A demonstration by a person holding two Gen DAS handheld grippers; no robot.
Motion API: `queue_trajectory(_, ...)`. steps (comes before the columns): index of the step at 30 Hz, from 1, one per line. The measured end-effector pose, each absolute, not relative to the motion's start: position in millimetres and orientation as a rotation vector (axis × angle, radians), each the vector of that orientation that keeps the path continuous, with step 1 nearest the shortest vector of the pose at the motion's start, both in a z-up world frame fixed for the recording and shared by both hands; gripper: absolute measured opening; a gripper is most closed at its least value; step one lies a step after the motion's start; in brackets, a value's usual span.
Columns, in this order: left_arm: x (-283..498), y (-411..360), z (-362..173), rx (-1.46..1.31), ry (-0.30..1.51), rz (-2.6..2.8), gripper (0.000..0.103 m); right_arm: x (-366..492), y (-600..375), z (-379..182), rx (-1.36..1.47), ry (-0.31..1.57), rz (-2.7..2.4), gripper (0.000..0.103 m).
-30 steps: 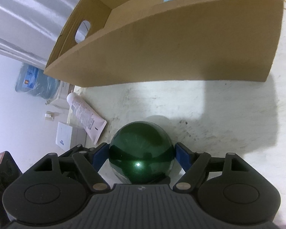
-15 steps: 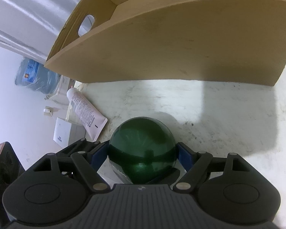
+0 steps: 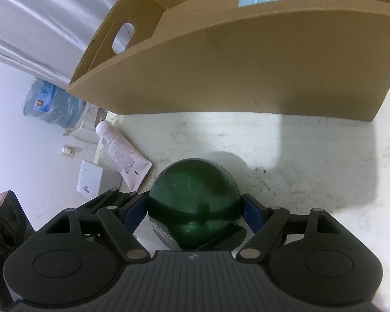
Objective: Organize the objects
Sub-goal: 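Lift the green ball with the right tool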
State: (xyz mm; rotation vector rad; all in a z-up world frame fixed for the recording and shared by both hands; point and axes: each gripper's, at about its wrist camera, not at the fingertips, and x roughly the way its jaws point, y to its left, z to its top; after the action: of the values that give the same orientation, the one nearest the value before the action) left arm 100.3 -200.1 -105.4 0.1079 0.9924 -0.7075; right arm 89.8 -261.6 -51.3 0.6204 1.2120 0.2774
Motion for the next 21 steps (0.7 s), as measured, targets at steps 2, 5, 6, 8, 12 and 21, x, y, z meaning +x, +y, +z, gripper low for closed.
queue_trajectory(2, 100, -200, -103, 0.108, 0.987, -0.706, 0.082, 89, -262, -49, 0.618, 1.206, 0.280, 0.081)
queue_trajectory(5, 99, -200, -98, 0.110, 0.978, -0.703, 0.082, 86, -261, -45, 0.616, 1.195, 0.283, 0.081)
queue_trajectory(6, 98, -200, -96, 0.110, 0.974, -0.701, 0.082, 86, -261, -43, 0.615, 1.192, 0.284, 0.081)
queue_trajectory(8, 97, -199, -92, 0.109, 0.965, -0.697, 0.082, 84, -260, -40, 0.612, 1.183, 0.288, 0.081)
queue_trajectory(12, 93, -198, -84, 0.105, 0.947, -0.689, 0.082, 79, -258, -32, 0.603, 1.163, 0.296, 0.081)
queue_trajectory(21, 83, -190, -62, 0.093, 0.897, -0.656, 0.082, 68, -250, -11, 0.578, 1.115, 0.325, 0.081)
